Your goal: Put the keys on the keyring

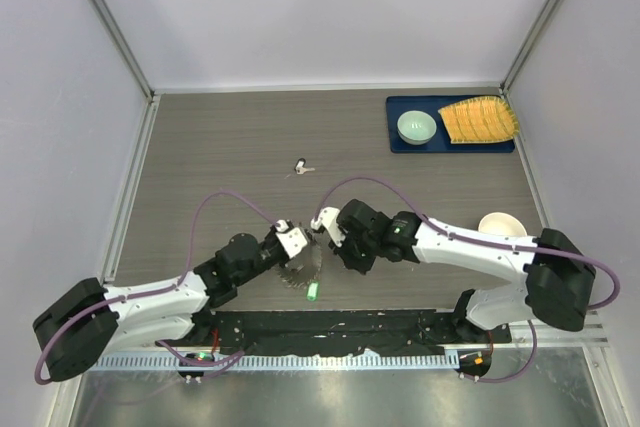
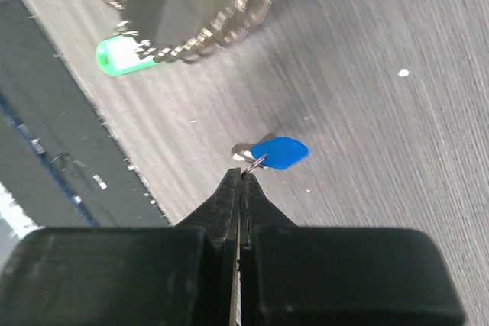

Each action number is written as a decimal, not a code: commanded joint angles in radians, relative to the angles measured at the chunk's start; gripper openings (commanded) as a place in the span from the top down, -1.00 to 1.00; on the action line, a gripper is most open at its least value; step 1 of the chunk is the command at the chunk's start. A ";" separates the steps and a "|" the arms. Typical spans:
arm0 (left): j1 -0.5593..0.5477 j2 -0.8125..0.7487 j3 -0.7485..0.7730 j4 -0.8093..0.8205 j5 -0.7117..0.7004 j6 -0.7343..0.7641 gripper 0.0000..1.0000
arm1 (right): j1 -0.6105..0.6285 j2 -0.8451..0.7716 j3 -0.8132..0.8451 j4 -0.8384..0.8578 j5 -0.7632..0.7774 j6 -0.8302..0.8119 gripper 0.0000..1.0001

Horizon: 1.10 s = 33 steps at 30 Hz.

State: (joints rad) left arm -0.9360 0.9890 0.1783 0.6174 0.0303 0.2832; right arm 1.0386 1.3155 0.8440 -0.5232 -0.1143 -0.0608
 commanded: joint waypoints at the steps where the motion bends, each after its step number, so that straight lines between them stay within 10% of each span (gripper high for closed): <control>1: -0.003 -0.052 -0.013 0.070 -0.187 -0.052 1.00 | -0.054 0.050 0.026 0.092 0.076 0.079 0.99; 33: -0.003 -0.052 -0.010 0.056 -0.233 -0.107 1.00 | -0.166 0.216 -0.269 0.825 0.245 0.058 0.85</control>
State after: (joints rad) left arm -0.9360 0.9447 0.1650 0.6155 -0.1841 0.1890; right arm 0.8738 1.5616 0.6281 0.2256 0.0860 -0.0402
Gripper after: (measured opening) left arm 0.012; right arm 0.040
